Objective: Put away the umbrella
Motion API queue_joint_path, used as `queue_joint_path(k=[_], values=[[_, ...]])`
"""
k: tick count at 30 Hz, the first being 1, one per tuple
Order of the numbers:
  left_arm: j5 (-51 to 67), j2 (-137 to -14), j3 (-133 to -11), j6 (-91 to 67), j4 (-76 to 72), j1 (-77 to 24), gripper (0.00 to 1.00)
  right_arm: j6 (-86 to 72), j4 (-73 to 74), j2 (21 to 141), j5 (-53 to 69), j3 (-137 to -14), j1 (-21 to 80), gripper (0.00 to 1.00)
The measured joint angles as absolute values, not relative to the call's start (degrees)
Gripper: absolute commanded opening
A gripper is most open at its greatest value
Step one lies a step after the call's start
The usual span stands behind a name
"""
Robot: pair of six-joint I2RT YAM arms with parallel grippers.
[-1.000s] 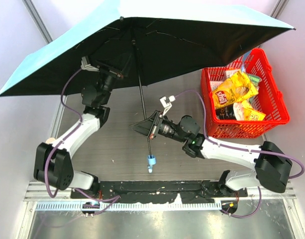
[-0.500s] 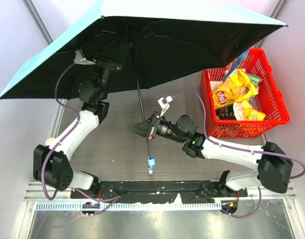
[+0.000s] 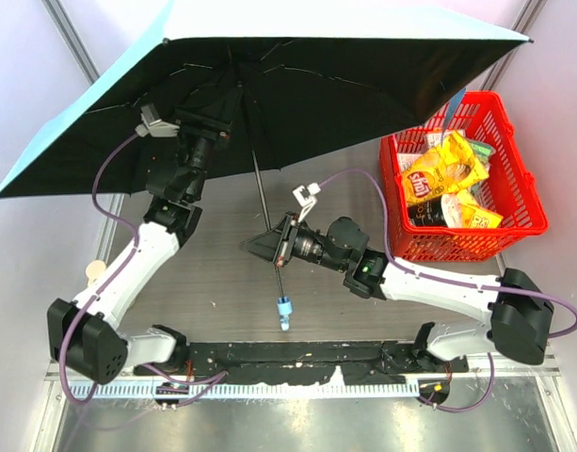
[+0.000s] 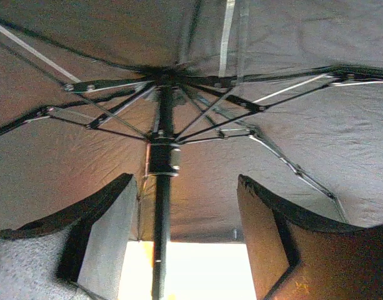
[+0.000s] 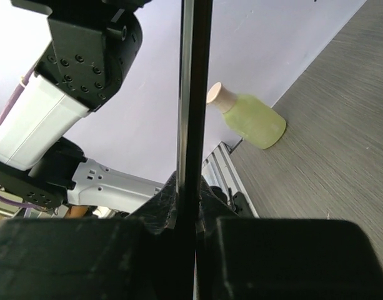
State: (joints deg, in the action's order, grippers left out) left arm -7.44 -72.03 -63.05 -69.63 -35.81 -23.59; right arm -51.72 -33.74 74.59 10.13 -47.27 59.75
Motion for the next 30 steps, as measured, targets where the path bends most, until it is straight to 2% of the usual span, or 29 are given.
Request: queue_joint_path(k=[4,9,12,15,18,30], values=[[-7.4,-73.1,-63.2,-70.1,-35.0,-23.6,0.58,-51.0,-33.8,74.6,10.1,-47.8,60.1,0.01],[-6.9,-76.5,-63.7,-71.3,-35.6,-23.6,0.54,-51.3,-33.0,74.6,9.8,-48.0,60.2,0.01],[-7.1,-76.9,-63.7,-71.4,-36.8,-23.6,0.53,-51.2,-32.5,74.5,9.7,-48.0,60.3,0.01],[-7.6,-76.9,-63.7,-71.3,-38.5,-23.6,0.59,-50.9,-32.5,74.3,9.8,-48.0,60.4,0.01],[-8.6,-76.9,-63.7,-71.2,-39.7,-23.6,0.58,-50.9,-32.5,74.0,9.8,-48.0,60.5,0.01],[-11.2,-78.3,-62.8,-71.6,-43.8,-23.7,0.42,-51.0,-31.6,73.8,9.2,-48.0,60.7,0.01]])
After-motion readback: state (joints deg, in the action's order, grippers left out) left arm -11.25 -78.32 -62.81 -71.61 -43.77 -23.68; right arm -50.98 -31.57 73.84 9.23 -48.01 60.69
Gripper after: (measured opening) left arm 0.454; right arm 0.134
